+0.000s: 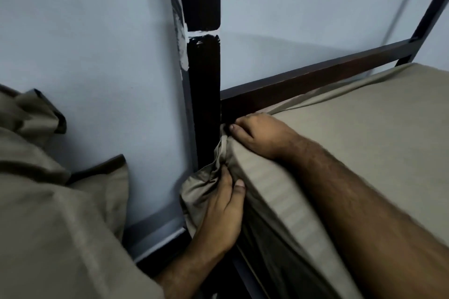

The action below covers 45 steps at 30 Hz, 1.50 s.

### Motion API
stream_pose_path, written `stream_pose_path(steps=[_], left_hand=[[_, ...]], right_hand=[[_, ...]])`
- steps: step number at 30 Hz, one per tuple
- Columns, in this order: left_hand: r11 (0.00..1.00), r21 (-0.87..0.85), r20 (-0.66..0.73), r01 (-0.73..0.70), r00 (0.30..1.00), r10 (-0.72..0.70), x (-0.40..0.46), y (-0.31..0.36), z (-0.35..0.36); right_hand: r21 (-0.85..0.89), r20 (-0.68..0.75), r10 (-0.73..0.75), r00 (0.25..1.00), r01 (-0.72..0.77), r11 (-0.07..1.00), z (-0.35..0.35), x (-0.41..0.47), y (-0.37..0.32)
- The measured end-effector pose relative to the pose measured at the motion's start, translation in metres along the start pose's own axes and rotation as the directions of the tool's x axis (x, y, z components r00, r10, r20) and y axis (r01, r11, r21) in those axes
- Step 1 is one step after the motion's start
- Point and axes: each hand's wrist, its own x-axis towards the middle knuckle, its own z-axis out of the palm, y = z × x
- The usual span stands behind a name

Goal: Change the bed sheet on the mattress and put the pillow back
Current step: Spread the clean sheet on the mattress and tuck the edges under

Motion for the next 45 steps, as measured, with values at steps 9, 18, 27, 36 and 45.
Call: stream_pose_path(steps=[9, 18, 27, 36, 45], left_hand=[[0.983, 0.033, -0.303, -0.182, 0.935, 0.183, -0.004, -0.001, -0.001], [0.945, -0.201, -0.158, -0.26, 0.96, 0.23, 0.011, -0.012, 0.011], [0.875, -0.418, -0.028, -0.246, 0.966, 0.259, 0.019, -0.016, 0.001], [0.781, -0.576, 0.251, 0.241, 0.961, -0.112, 0.05, -0.014, -0.018], [0.848, -0.504, 0.155, 0.165, 0.983, -0.099, 0.07, -0.023, -0.019]], right_hand=[[0.064, -0.069, 0.018, 0.997, -0.013, 0.998, 0.006, -0.018, -0.017], [0.008, -0.007, -0.045, 0.999, 0.045, 0.999, 0.0, -0.021, -0.017], [-0.166, 0.112, 0.098, 0.989, -0.078, 0.983, -0.01, -0.019, -0.035], [-0.005, 0.059, 0.043, 0.997, -0.042, 0.999, -0.02, -0.058, -0.057], [0.119, 0.098, 0.057, 0.994, -0.068, 0.991, -0.01, -0.045, -0.053]])
